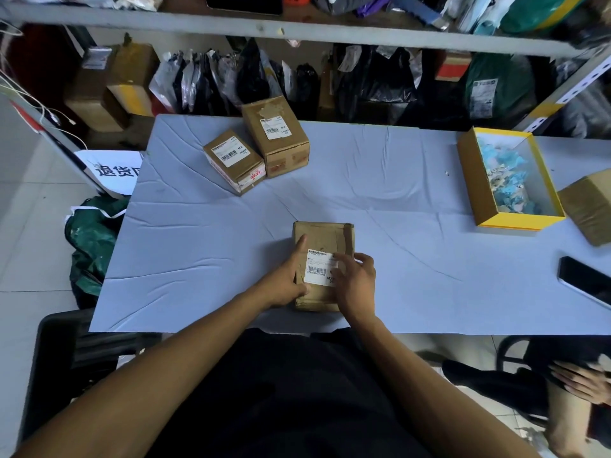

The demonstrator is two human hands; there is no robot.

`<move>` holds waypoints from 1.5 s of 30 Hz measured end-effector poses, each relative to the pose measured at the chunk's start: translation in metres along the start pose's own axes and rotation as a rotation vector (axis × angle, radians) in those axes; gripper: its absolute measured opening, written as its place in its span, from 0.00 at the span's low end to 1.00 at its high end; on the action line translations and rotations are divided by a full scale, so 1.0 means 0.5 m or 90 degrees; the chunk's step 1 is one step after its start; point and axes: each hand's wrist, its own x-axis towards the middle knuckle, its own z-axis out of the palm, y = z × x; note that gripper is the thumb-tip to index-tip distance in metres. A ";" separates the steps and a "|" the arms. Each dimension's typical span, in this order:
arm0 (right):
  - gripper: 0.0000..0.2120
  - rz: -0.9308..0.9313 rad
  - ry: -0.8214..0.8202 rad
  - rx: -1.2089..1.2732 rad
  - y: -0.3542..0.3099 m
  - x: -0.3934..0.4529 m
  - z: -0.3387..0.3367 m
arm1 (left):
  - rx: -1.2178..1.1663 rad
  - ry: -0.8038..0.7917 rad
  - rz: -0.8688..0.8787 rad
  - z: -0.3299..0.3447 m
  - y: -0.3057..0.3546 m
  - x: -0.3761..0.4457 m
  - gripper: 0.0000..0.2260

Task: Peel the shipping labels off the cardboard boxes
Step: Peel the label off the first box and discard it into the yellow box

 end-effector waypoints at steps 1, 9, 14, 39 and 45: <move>0.15 0.003 -0.002 -0.002 0.000 0.000 -0.001 | 0.003 0.001 0.001 0.000 0.000 0.000 0.48; 0.11 0.060 -0.044 -0.047 -0.020 0.040 -0.011 | 0.007 0.003 0.014 -0.002 0.000 0.002 0.47; 0.08 0.104 -0.062 -0.012 -0.024 0.059 -0.017 | -0.001 -0.003 0.017 -0.002 -0.002 0.004 0.48; 0.12 -0.013 0.015 -0.003 0.013 0.012 0.003 | 0.019 0.022 0.002 0.001 -0.002 -0.001 0.49; 0.12 0.000 0.028 0.006 0.006 0.022 0.005 | 0.001 0.028 0.003 0.002 0.003 0.000 0.48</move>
